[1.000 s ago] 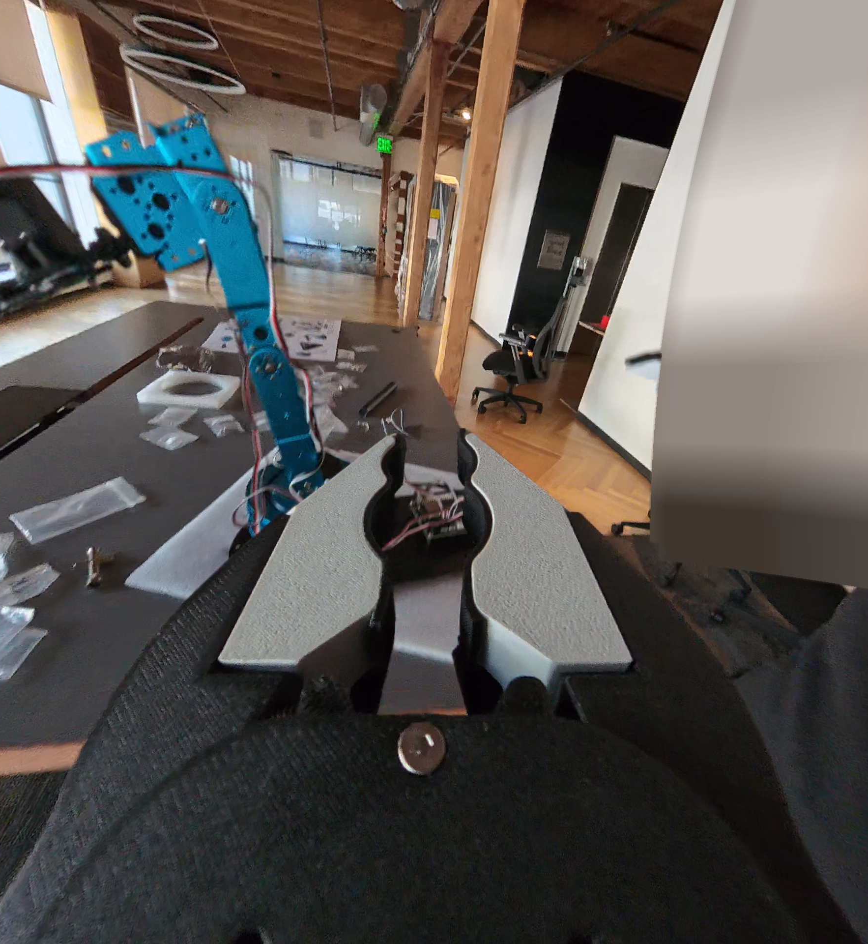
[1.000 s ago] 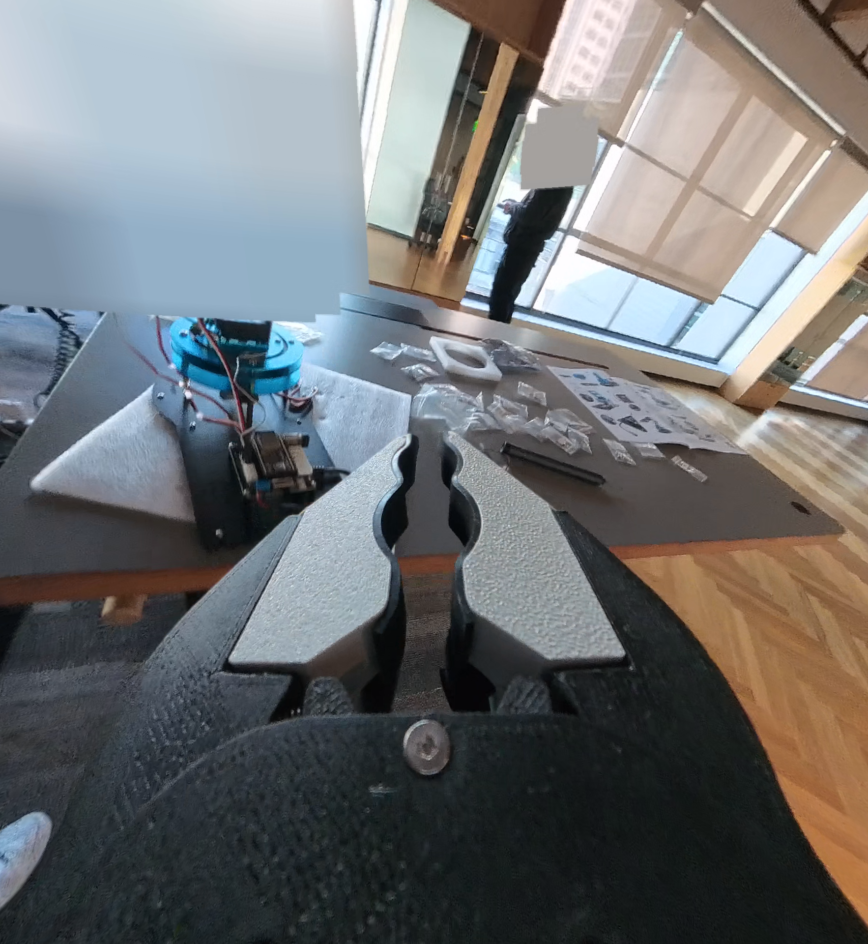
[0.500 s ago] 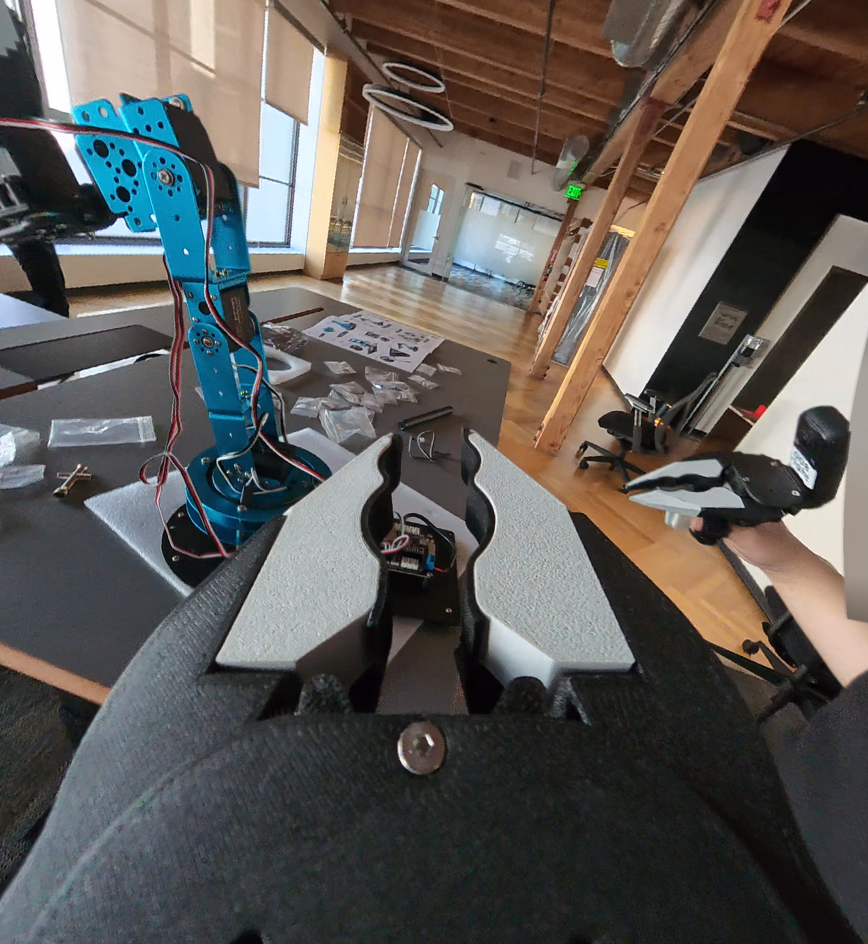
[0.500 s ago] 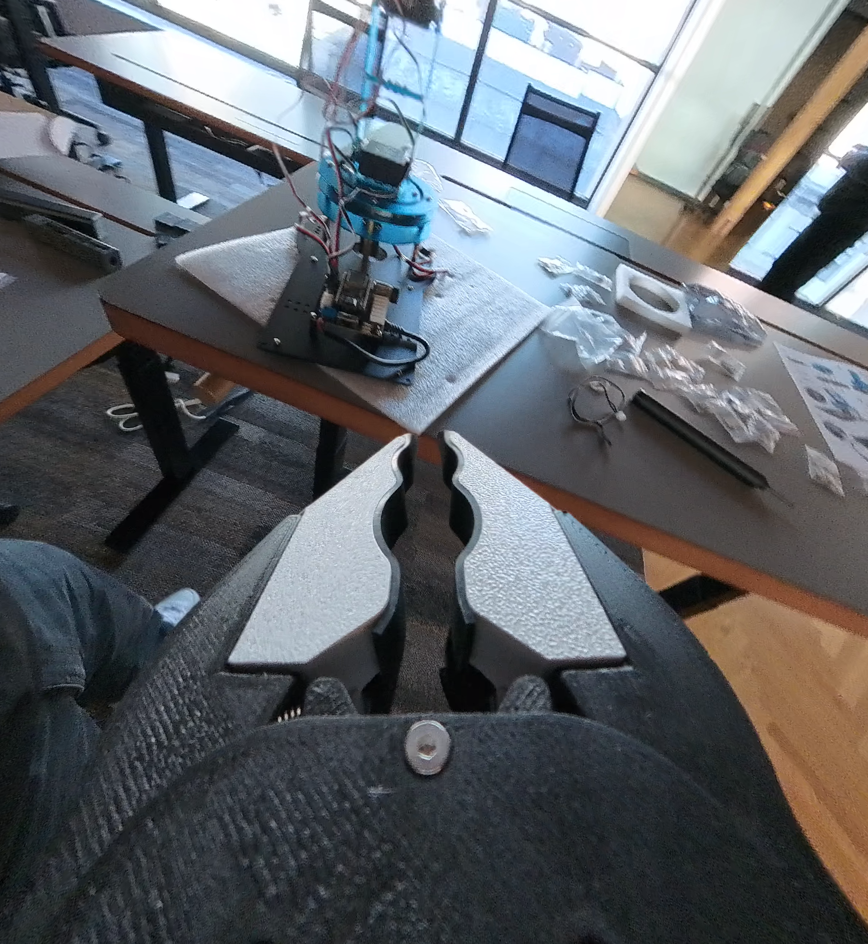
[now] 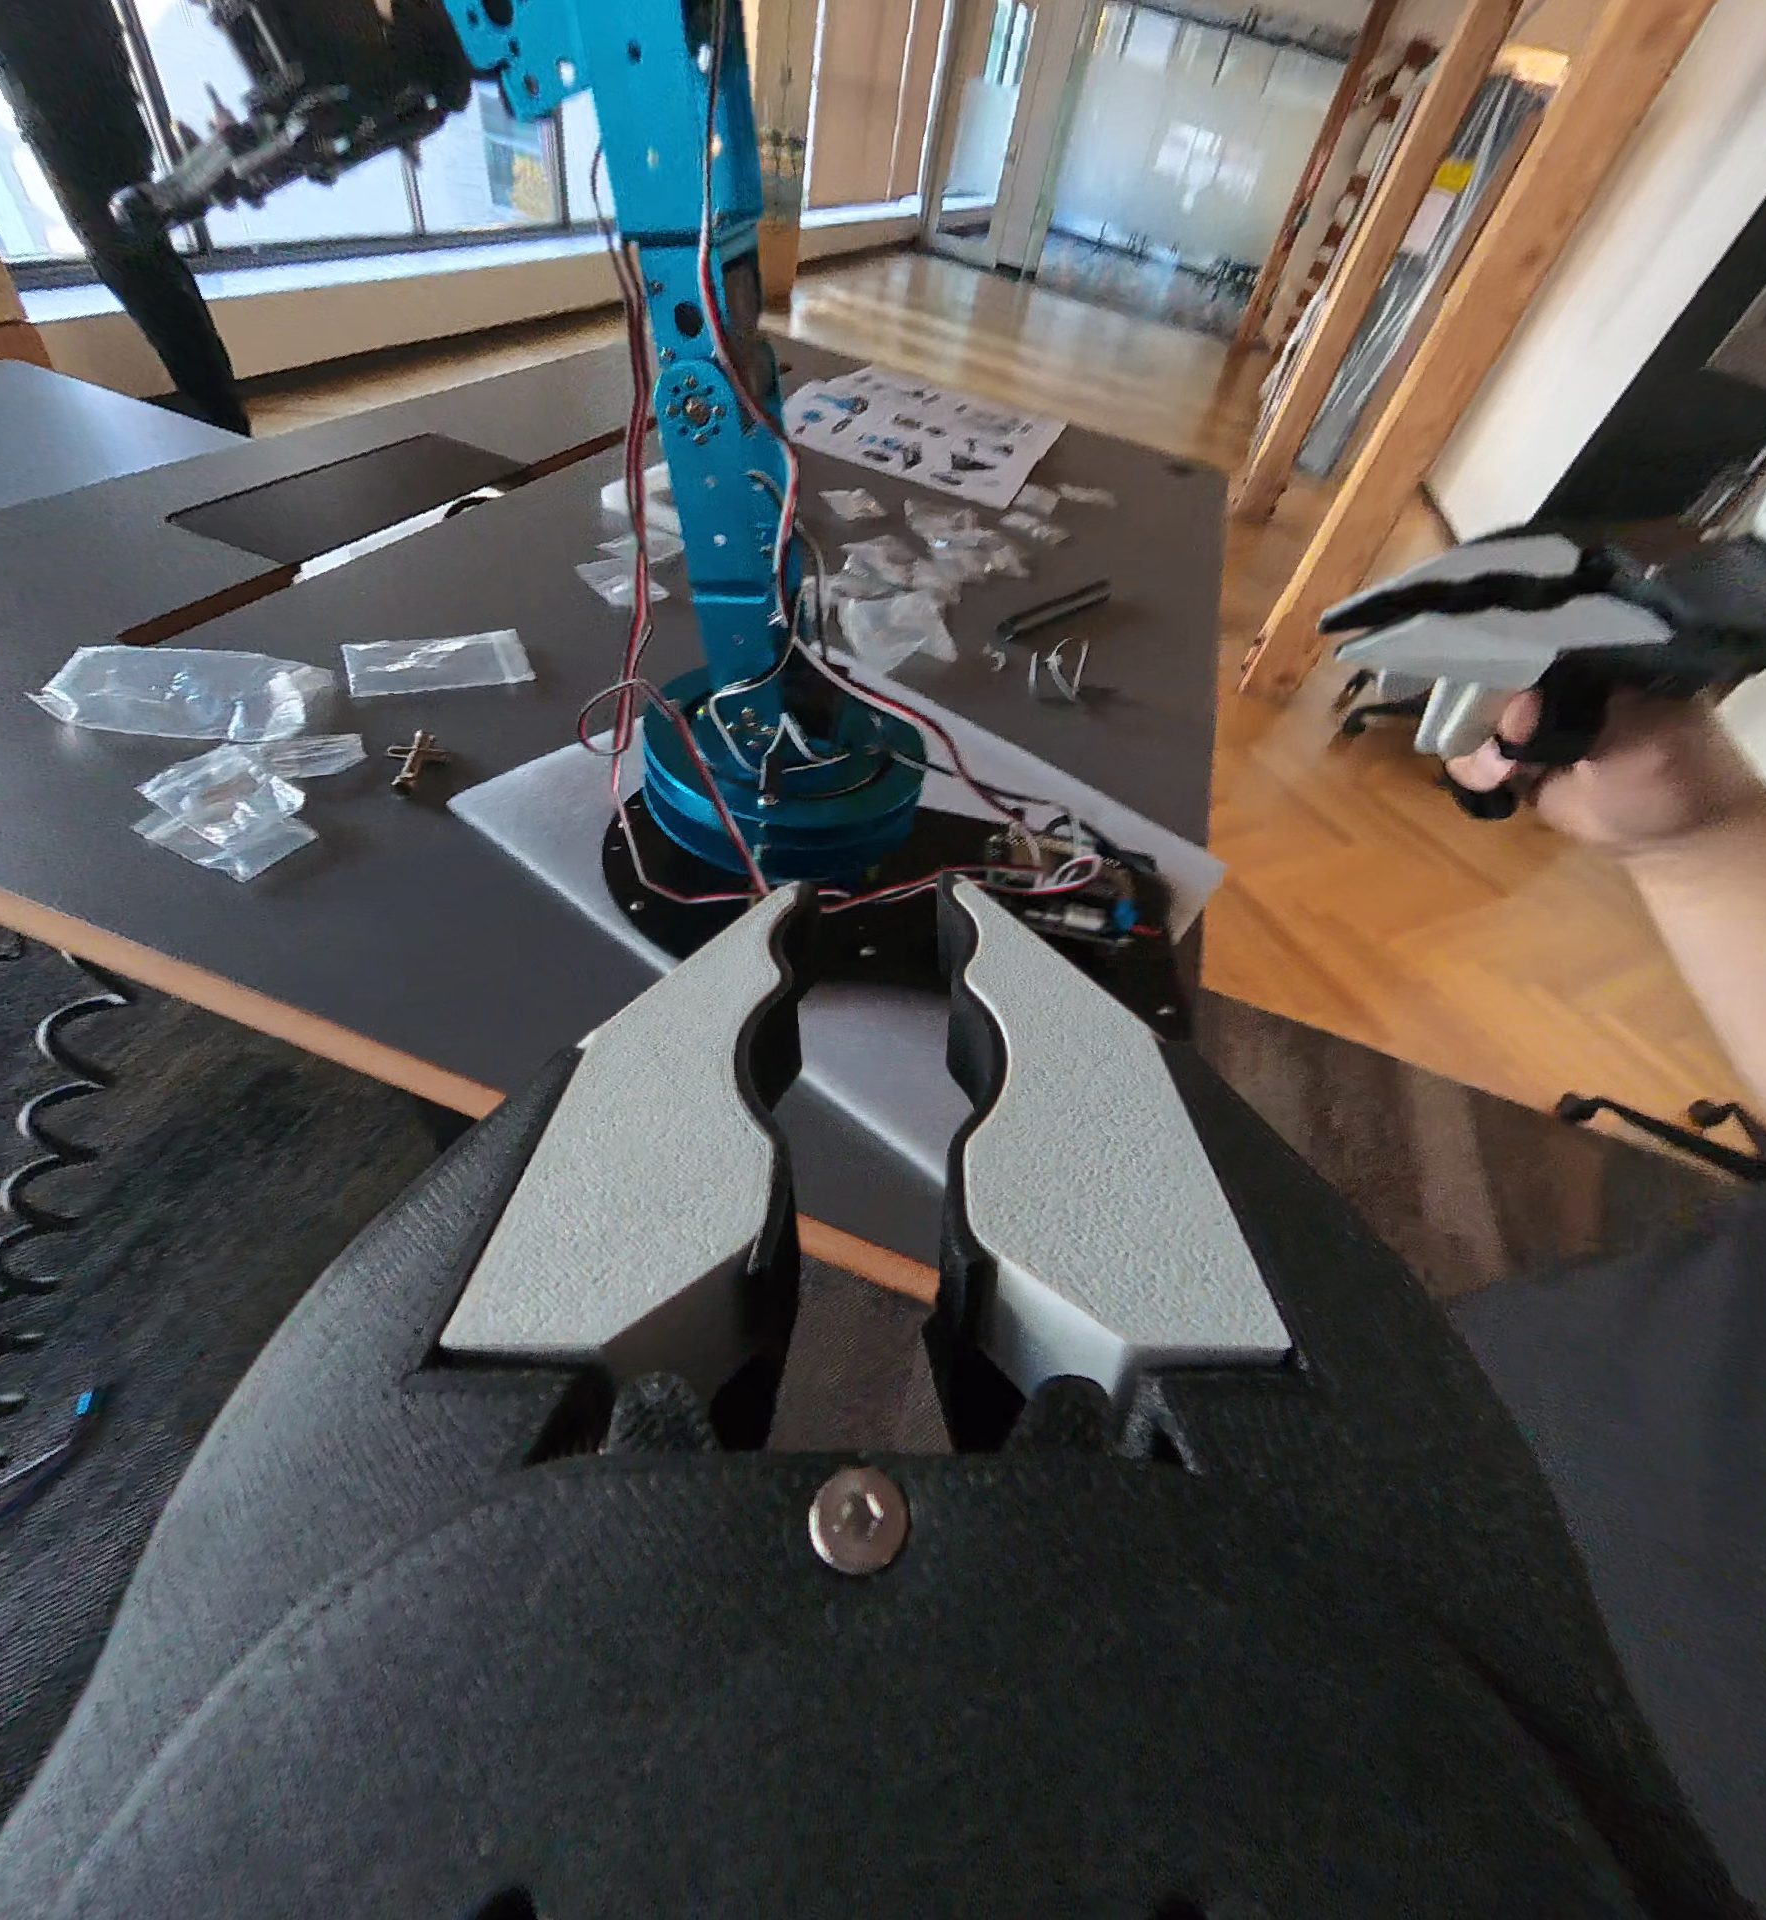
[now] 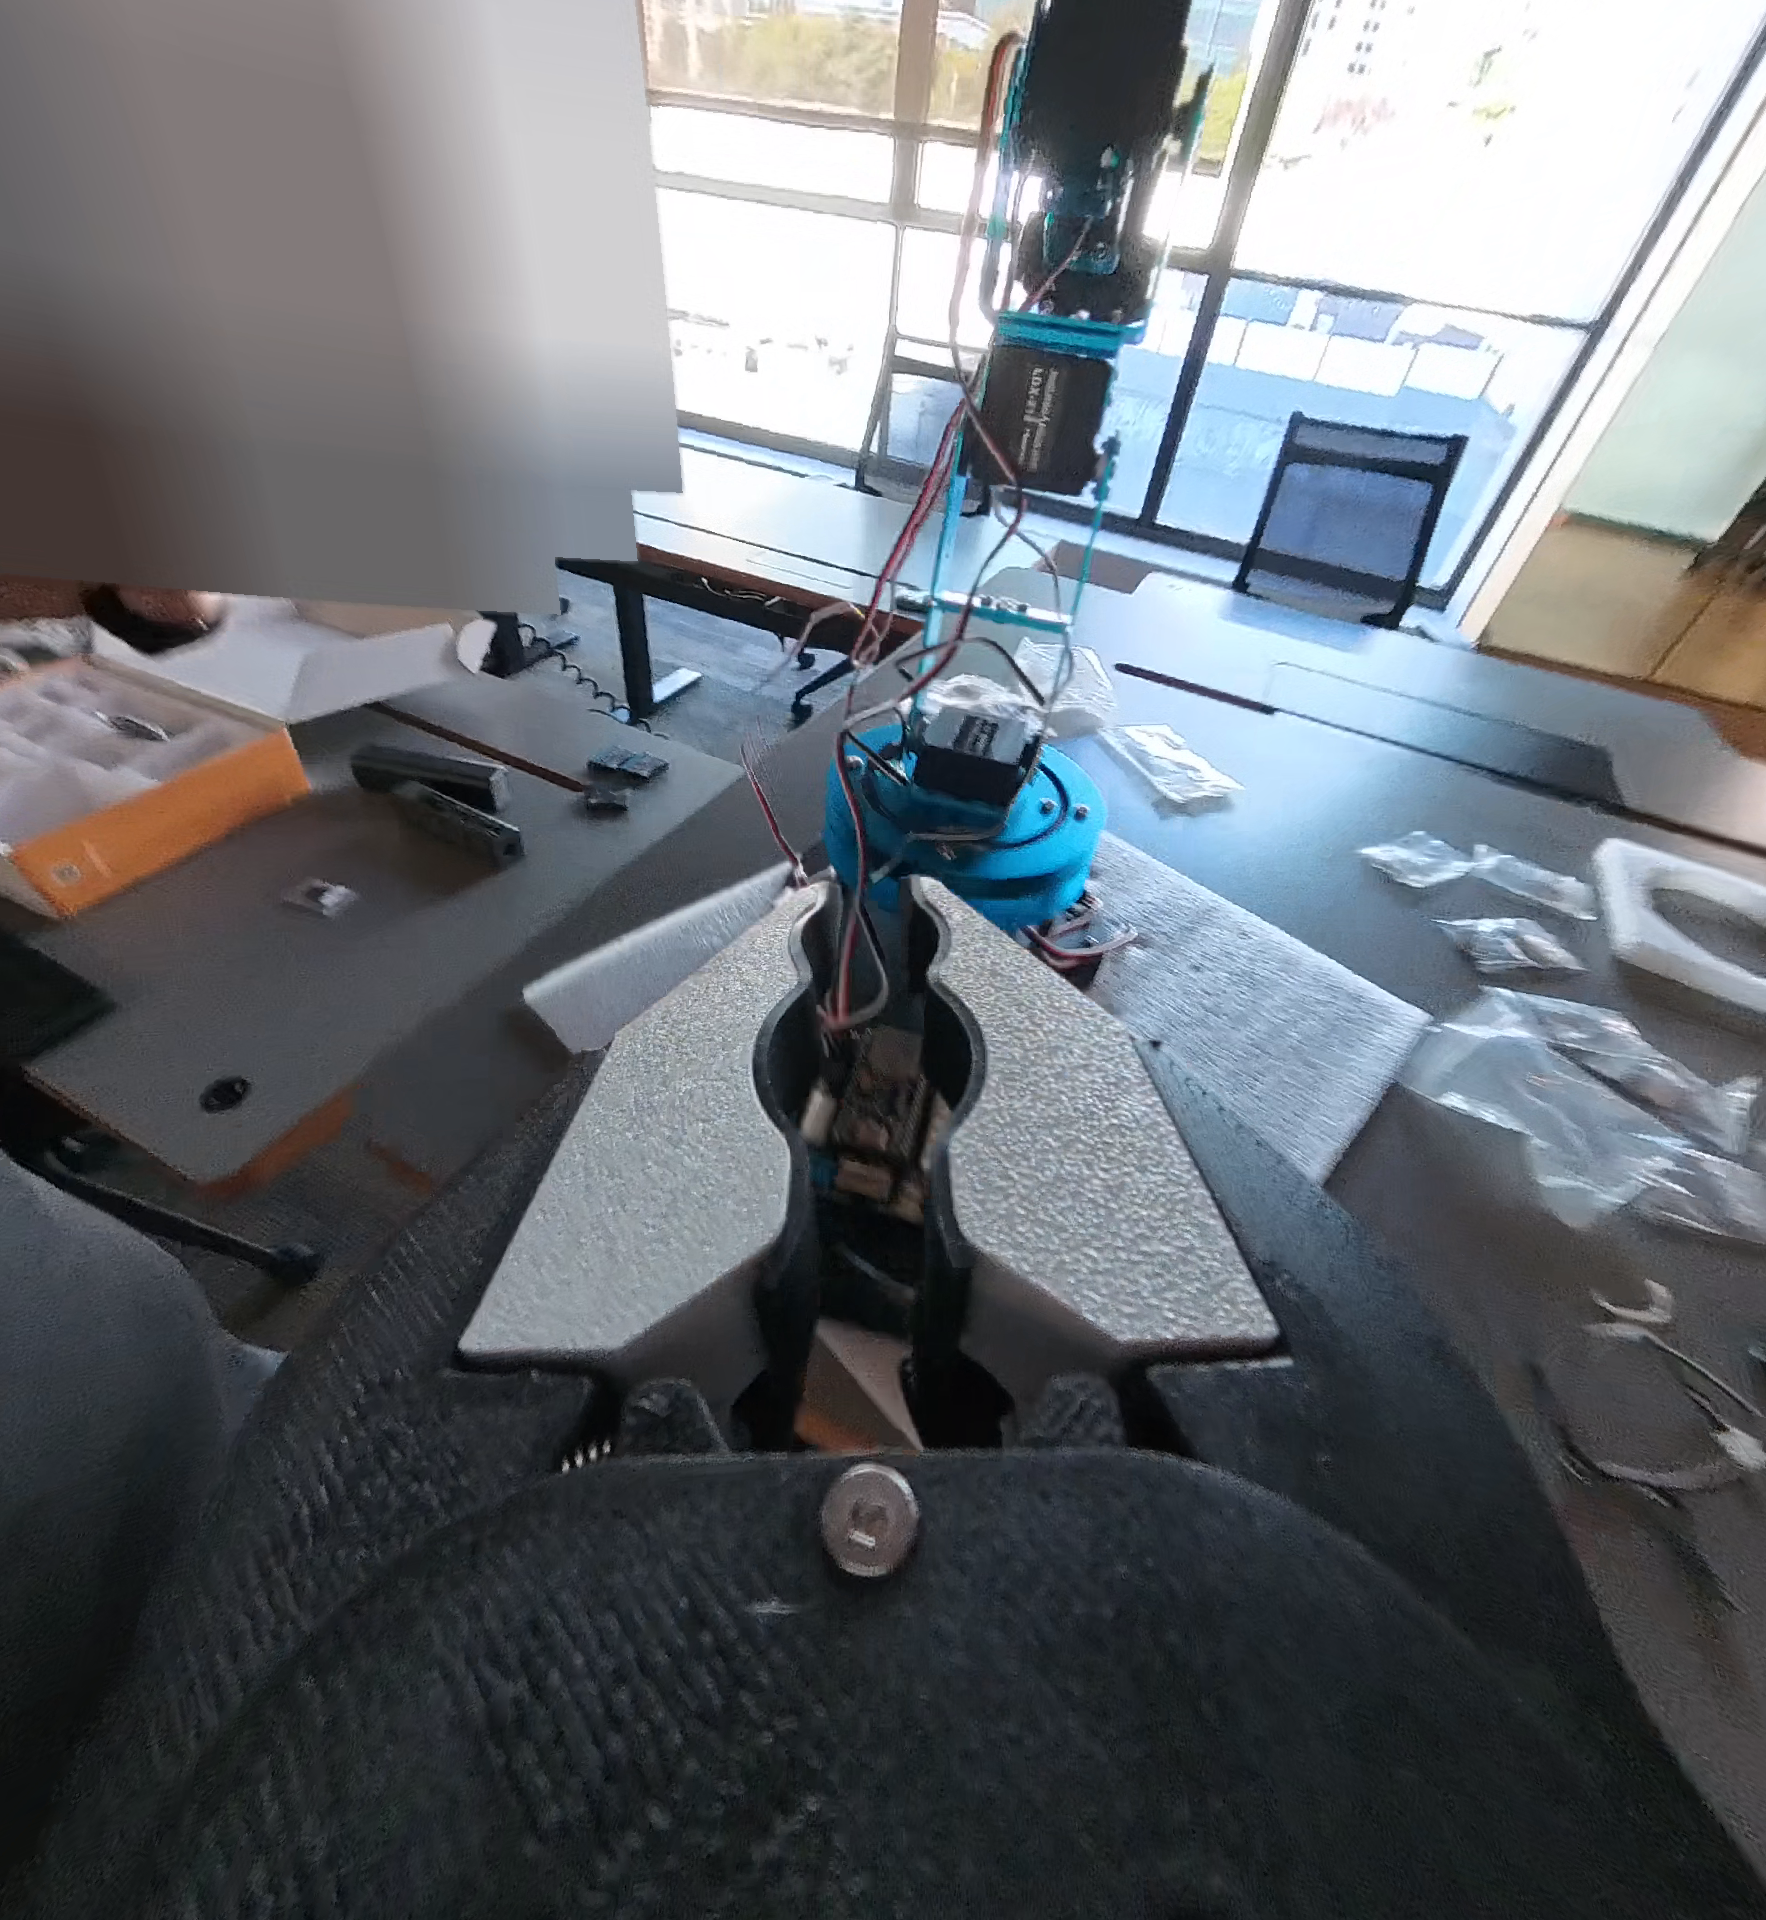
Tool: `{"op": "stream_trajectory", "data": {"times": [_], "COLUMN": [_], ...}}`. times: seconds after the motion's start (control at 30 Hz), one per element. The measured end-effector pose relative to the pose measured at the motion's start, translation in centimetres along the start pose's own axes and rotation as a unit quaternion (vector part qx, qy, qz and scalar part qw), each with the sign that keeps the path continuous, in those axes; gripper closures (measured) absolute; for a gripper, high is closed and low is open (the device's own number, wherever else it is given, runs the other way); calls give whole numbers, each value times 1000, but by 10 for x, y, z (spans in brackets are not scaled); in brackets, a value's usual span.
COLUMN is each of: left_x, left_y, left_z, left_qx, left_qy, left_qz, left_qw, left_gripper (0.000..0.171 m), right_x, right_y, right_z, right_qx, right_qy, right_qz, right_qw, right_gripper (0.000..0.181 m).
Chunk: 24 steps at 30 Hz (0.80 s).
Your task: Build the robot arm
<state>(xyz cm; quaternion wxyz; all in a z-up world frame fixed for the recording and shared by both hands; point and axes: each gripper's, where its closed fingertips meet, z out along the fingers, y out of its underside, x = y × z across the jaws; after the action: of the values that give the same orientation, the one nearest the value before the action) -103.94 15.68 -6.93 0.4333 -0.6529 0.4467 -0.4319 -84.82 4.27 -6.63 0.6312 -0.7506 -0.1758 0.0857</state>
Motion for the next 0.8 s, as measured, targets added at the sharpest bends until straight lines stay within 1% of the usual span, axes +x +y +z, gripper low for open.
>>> {"op": "stream_trajectory", "data": {"times": [0.07,0.13,0.17,0.2,0.23,0.3,0.33,0.37,0.4,0.43,0.47,0.5,0.53,0.57,0.67,0.7,0.8], "left_x": [-6,-18,-22,-21,-16,1,5,7,8,6,1,-3,-4,-4,-10,-12,-22], "left_y": [9,14,11,7,2,0,0,2,3,4,6,7,10,14,25,27,30], "left_z": [20,41,49,58,66,83,91,98,105,112,118,123,127,131,140,143,151], "left_qx": [-33,-70,-76,-76,-74,-75,-76,-77,-76,-73,-75,-78,-82,-90,-123,-131,-154], "left_qy": [3,-32,-49,-52,-40,7,18,21,21,13,-2,-12,-8,1,22,20,-1], "left_qz": [35,113,151,174,175,159,169,197,242,298,356,409,456,491,563,592,687], "left_qw": [999,991,984,980,981,984,982,977,967,952,932,909,886,866,817,795,710], "left_gripper": [153,153,152,153,155,152,152,152,150,149,144,141,142,144,146,146,147], "right_x": [-4,-10,-13,-16,-19,-27,-29,-29,-29,-30,-31,-33,-34,-34,-28,-27,-25], "right_y": [-8,-15,-16,-14,-12,-5,0,4,7,10,12,15,17,20,22,21,23], "right_z": [27,51,61,70,78,90,94,96,98,99,100,100,99,98,92,89,79], "right_qx": [2,5,1,-9,-19,-44,-58,-69,-76,-80,-82,-84,-86,-88,-78,-71,-55], "right_qy": [-5,-7,-8,-9,-10,-18,-15,-8,-4,-5,-11,-19,-26,-31,-30,-31,-39], "right_qz": [22,33,34,35,37,28,16,4,-6,-11,-12,-8,-3,1,12,18,40], "right_qw": [1000,999,999,999,999,998,998,998,997,997,997,996,996,996,996,997,997], "right_gripper": [171,171,170,170,170,169,169,168,168,167,167,167,166,166,166,166,166]}}
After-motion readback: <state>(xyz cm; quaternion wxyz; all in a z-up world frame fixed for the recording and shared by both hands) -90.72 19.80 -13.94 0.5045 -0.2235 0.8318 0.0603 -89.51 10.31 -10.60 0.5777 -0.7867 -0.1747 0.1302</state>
